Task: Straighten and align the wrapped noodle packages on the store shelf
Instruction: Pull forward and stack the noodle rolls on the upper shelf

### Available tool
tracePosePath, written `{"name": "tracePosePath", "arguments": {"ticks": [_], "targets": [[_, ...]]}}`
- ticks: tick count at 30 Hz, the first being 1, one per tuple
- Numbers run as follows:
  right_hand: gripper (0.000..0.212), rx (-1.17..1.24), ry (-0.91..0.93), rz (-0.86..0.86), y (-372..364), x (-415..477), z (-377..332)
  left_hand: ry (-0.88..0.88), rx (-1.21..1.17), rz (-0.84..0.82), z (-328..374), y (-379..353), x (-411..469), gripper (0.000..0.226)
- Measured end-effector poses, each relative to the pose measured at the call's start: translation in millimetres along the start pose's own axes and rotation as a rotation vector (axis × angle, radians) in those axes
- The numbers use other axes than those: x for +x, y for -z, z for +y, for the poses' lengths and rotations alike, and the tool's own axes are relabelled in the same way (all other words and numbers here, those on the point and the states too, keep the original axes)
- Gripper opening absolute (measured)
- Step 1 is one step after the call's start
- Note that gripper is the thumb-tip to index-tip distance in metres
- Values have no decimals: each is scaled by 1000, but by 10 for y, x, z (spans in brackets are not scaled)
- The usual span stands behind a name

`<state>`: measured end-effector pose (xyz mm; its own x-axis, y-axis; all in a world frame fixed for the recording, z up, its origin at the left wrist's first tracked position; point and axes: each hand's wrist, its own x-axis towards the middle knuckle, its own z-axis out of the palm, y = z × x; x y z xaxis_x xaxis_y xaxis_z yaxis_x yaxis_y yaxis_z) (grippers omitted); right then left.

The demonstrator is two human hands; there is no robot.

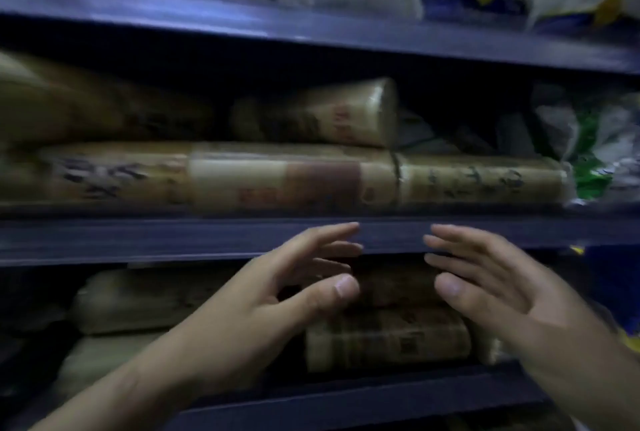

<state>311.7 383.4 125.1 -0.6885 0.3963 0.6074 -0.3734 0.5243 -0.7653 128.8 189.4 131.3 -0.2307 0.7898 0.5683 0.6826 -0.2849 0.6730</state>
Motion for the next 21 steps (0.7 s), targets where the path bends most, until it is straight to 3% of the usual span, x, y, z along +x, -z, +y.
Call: {"name": "tracePosePath", "arguments": {"ticks": [11,21], "targets": [[70,-24,128,-67,-1008,509,-655,-81,162,254,510,1507,-593,44],[50,-105,183,-166,-1774,1111,-1037,-79,251,524,470,2274,-840,35]]}}
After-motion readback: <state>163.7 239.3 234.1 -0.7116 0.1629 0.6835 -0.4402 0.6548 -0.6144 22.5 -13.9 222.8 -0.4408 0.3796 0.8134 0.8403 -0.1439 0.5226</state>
